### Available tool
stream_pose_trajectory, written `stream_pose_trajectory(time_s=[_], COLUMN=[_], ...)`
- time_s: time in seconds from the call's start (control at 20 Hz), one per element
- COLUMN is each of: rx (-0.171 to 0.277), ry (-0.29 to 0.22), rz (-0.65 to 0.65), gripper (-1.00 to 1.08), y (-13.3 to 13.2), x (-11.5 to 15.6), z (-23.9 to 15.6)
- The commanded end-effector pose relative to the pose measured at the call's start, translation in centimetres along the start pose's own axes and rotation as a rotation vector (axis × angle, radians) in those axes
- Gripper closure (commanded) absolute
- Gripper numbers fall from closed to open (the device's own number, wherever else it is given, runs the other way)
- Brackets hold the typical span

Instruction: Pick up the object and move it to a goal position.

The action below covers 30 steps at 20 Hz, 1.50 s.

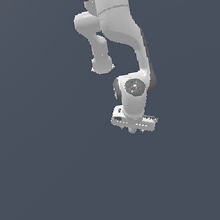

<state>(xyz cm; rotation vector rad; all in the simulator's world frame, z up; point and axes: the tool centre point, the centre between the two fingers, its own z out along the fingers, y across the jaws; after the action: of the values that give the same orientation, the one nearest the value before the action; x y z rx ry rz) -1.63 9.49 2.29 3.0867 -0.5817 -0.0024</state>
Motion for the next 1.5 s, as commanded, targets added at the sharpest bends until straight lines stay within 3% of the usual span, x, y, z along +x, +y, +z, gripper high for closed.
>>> stream_pose_trajectory(time_s=[0.0, 0.05, 0.85, 1.45], rx=[0.001, 0.001, 0.001, 0.001], ry=[0.001, 0.001, 0.001, 0.001], rz=[0.0, 0.0, 0.0, 0.0], gripper=[-0.92, 1.08, 1.08, 1.08], y=[-0.1, -0.1, 0.6, 6.0], x=[0.1, 0.1, 0.1, 0.0], z=[0.2, 0.2, -0.5, -6.6])
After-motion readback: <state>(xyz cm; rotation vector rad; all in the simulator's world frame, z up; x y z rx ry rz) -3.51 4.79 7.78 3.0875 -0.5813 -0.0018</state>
